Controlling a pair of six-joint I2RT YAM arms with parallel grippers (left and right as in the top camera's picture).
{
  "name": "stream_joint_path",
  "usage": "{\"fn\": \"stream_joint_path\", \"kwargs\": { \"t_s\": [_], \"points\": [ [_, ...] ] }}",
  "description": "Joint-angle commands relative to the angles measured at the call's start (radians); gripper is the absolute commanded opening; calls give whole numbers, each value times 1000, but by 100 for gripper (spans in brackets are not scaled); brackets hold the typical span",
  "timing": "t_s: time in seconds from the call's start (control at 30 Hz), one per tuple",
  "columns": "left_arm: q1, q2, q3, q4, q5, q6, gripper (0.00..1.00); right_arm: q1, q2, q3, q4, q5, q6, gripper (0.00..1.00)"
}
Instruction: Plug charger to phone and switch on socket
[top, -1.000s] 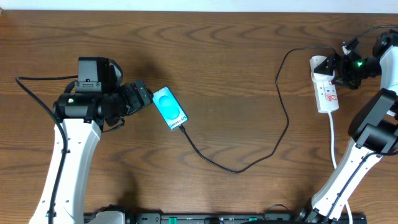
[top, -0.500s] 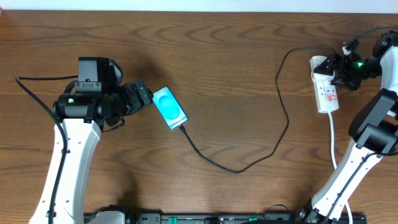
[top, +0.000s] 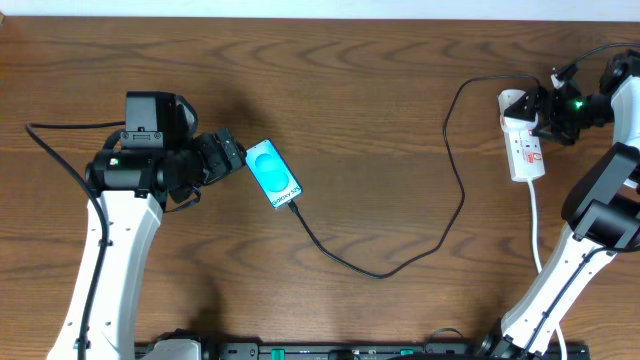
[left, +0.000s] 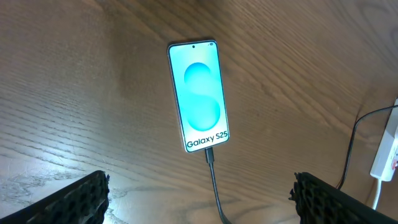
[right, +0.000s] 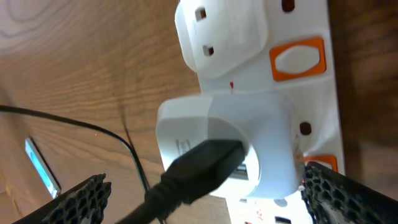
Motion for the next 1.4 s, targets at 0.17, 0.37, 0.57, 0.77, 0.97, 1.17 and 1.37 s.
{"fn": "stream_joint_path", "kwargs": {
  "t_s": [0.17, 0.37, 0.57, 0.77, 0.97, 1.17, 1.37],
  "points": [
    [4, 4, 9, -3, -10, 2, 95, 23, 19, -32, -1, -52, 8, 98],
    [4, 4, 9, -3, -10, 2, 95, 31, 19, -32, -2, -52, 8, 97],
    [4, 4, 9, -3, -10, 2, 95, 44, 19, -32, -1, -52, 9, 97],
    [4, 4, 9, -3, -11, 2, 95, 55, 19, -33, -1, -52, 9, 96],
    [3, 4, 9, -3, -10, 2, 95, 60, 19, -35, 0, -52, 9, 96],
    [3, 4, 9, -3, -10, 2, 95, 60, 19, -43, 4, -52, 9, 96],
    [3, 4, 9, -3, -10, 2, 95, 60, 19, -46, 9, -52, 10, 96]
  ]
}}
